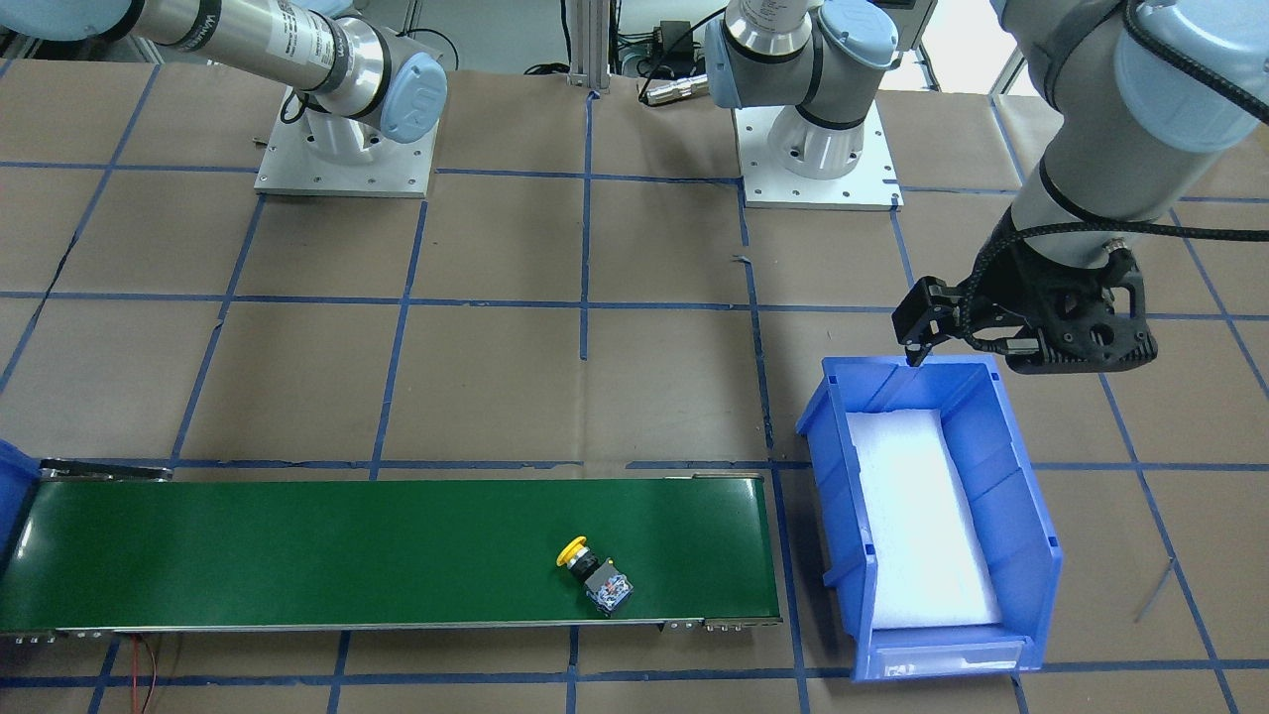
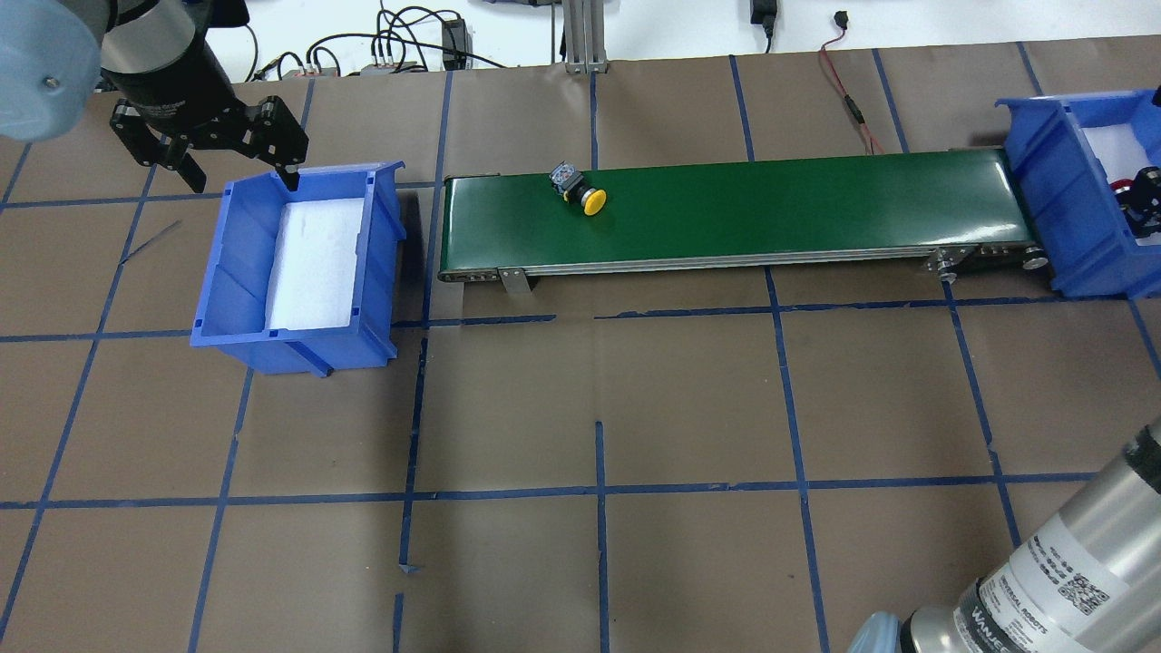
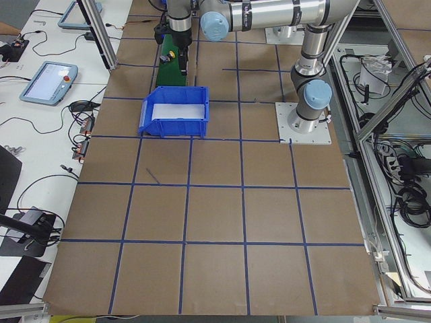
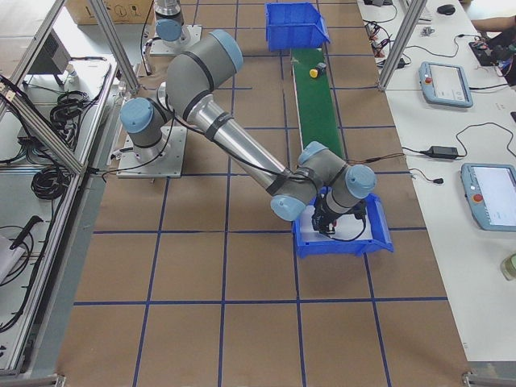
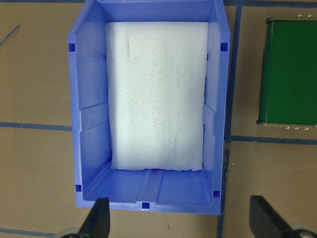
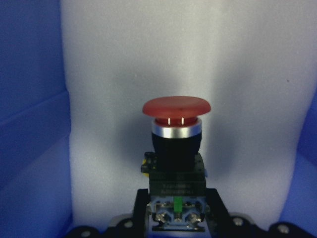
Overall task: Transport two buttons from left to right
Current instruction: 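Lower the red switch into the far blue bin and open the right gripper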
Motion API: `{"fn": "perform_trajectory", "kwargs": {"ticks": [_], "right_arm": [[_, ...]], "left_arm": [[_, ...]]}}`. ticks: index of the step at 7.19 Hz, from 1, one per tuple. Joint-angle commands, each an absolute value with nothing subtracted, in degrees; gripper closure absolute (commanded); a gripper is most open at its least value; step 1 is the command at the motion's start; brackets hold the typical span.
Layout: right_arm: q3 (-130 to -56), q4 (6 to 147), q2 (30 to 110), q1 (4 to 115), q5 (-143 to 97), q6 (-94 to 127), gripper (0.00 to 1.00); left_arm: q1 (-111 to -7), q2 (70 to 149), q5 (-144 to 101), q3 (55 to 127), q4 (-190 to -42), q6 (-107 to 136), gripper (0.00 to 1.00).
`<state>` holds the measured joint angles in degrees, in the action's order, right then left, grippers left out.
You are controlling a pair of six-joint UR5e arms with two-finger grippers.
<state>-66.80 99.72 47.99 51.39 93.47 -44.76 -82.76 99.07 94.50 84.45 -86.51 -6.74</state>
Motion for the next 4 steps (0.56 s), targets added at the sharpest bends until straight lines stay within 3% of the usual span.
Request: {"fn": "perform_trajectory", "kwargs": {"ticks": [1, 4], "right_arm": [[-66.18, 99.41, 47.99, 51.33, 93.34, -44.82, 0.48], [-65.05, 98.71, 48.69, 51.5, 93.08, -44.91, 0.43]], "left_arm": [[-82.71, 98.79, 94.31, 84.46, -86.92, -7.21, 0.0], [-82.62, 96.77, 94.13, 85.61, -86.92, -6.33, 0.0]]}}
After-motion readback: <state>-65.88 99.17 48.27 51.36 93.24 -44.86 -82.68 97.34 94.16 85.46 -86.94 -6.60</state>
